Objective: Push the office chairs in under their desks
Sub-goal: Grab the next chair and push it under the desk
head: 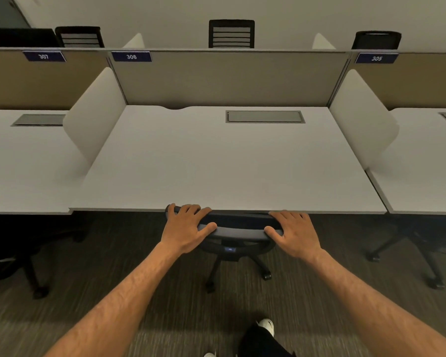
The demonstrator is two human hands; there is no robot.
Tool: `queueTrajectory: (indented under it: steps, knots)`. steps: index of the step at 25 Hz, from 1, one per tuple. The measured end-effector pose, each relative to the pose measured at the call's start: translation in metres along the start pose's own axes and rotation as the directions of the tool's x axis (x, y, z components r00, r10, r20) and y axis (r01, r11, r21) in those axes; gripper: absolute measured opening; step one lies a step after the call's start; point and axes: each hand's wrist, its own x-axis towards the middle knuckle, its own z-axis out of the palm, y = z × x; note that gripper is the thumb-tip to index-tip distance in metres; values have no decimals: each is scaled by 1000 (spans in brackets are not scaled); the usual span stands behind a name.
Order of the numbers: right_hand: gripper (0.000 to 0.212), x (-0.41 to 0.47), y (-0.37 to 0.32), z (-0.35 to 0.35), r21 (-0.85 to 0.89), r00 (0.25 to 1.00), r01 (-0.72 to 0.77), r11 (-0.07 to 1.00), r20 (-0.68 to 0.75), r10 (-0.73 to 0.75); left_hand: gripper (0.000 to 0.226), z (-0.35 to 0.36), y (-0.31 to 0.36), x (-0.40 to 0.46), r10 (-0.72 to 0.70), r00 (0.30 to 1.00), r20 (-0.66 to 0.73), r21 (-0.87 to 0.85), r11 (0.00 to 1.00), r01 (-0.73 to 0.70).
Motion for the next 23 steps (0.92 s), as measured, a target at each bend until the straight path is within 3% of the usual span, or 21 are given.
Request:
queueTrajectory:
  steps: [5, 17, 23]
  knots:
    - [73, 19, 5, 2, 1, 1000, -6, 1000, 13, 6, 76, 0, -3, 18, -12, 1000, -9, -1, 1000, 12]
    - [74, 46, 33, 1, 30, 999, 29, 999, -28, -28, 81, 7, 7, 38, -15, 999, -47, 5, 1000, 15]
    - [80, 47, 31, -4, -28, 993, 46, 999, 108, -42, 75, 13, 8, 36, -47, 998, -37, 35, 998, 48]
